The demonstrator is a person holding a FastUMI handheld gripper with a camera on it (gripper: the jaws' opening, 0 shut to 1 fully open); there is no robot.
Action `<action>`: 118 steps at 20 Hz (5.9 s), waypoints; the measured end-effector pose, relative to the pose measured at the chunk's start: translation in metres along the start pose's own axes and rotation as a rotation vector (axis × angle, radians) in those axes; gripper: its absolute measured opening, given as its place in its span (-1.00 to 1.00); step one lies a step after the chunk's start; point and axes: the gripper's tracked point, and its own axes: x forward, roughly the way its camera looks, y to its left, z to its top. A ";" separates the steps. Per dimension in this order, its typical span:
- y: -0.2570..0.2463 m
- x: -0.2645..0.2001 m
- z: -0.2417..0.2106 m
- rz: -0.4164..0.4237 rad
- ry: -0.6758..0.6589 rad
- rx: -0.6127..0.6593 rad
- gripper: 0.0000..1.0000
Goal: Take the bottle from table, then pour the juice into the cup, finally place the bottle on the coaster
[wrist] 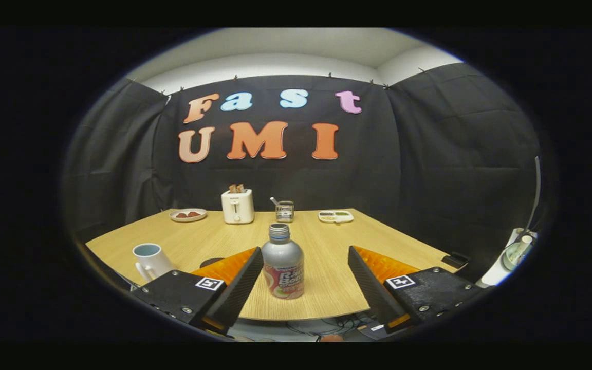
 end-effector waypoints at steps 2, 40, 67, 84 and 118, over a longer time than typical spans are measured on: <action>0.005 0.003 -0.008 0.021 0.009 0.001 0.97; 0.048 0.086 -0.077 0.087 0.124 -0.078 0.55; 0.158 0.062 -0.006 0.068 -0.004 -0.687 0.56; 0.195 0.070 -0.031 0.067 -0.050 -1.221 0.53; 0.208 0.078 -0.025 0.082 -0.117 -1.728 0.53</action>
